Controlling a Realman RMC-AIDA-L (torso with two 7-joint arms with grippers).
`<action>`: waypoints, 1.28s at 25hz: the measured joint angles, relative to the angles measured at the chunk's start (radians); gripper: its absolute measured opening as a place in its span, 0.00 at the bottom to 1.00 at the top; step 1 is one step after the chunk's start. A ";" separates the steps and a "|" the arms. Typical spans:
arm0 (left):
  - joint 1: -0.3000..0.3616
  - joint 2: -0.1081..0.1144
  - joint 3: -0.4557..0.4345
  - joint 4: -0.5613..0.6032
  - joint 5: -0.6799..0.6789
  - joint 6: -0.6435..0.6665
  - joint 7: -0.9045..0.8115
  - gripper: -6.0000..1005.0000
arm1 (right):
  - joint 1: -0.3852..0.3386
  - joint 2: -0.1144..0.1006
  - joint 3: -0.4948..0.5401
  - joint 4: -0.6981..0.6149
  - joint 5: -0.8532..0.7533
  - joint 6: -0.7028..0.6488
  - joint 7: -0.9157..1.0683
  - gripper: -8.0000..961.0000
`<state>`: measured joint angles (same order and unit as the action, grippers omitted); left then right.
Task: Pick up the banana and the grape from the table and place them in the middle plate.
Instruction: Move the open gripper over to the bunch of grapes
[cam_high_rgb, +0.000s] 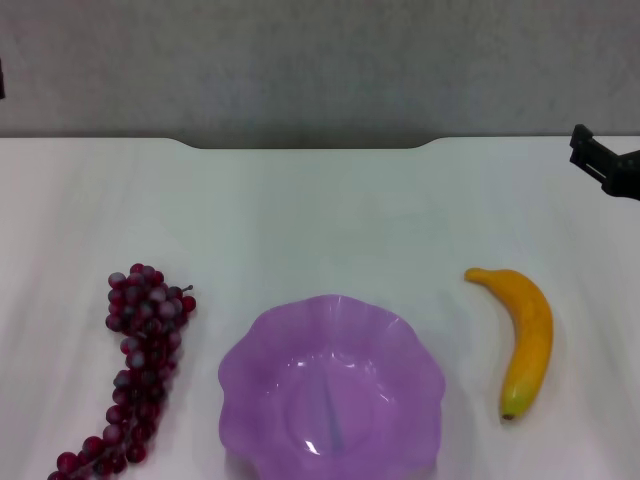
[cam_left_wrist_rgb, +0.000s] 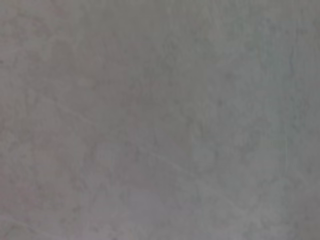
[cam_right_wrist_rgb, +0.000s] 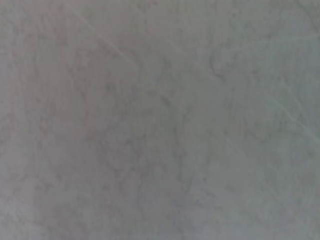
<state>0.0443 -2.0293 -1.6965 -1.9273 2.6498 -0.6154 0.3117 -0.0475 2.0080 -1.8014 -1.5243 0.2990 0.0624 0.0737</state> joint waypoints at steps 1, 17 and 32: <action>-0.003 0.000 -0.001 0.001 0.000 -0.004 0.000 0.85 | 0.000 0.000 0.001 0.000 0.000 0.000 0.000 0.90; -0.016 0.000 -0.017 -0.019 -0.006 -0.110 -0.011 0.85 | -0.003 0.000 0.010 -0.010 0.003 0.001 0.000 0.90; -0.238 0.000 -0.061 0.008 0.118 -0.623 -0.113 0.85 | -0.002 0.000 0.010 -0.011 0.005 0.000 0.001 0.90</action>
<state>-0.1933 -2.0294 -1.7576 -1.9189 2.7682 -1.2379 0.1984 -0.0497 2.0081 -1.7917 -1.5351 0.3038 0.0628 0.0750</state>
